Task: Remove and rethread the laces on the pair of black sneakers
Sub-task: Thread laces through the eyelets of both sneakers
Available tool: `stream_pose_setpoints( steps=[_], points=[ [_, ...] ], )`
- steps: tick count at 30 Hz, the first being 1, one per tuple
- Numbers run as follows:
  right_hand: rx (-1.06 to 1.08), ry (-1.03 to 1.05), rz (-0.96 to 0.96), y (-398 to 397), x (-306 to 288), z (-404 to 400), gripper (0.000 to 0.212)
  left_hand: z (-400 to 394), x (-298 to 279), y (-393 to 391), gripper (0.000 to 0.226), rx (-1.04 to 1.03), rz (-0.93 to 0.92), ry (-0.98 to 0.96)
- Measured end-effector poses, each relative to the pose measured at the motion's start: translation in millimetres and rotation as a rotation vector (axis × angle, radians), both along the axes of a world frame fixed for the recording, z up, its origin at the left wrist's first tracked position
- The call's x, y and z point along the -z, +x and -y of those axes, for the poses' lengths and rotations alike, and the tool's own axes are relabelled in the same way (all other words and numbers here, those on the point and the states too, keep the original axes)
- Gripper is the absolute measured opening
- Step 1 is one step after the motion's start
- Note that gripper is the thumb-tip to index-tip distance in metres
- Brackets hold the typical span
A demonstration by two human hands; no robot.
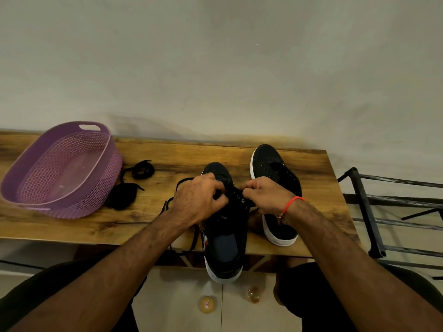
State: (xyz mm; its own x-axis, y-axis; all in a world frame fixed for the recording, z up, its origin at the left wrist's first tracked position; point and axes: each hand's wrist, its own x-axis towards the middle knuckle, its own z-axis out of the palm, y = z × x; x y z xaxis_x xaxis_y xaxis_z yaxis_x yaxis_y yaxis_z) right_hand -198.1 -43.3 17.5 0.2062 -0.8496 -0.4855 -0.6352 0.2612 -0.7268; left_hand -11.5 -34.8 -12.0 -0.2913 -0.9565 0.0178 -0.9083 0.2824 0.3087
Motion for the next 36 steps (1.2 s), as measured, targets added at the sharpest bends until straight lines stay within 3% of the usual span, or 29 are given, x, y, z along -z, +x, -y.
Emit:
stream_pose_setpoints(
  steps=[19,27,36],
  points=[
    [-0.023,0.036,0.057,-3.3,3.9,0.9,0.027,-0.1,6.4,0.1,0.024,-0.075,-0.082,-0.004],
    [-0.024,0.025,0.053,-3.2,6.1,0.5,0.027,2.1,14.2,-2.7,0.017,-0.123,-0.307,0.087],
    [-0.012,0.041,0.063,-3.6,8.3,3.2,0.028,4.0,11.0,-2.2,0.009,-0.152,-0.285,0.119]
  ],
)
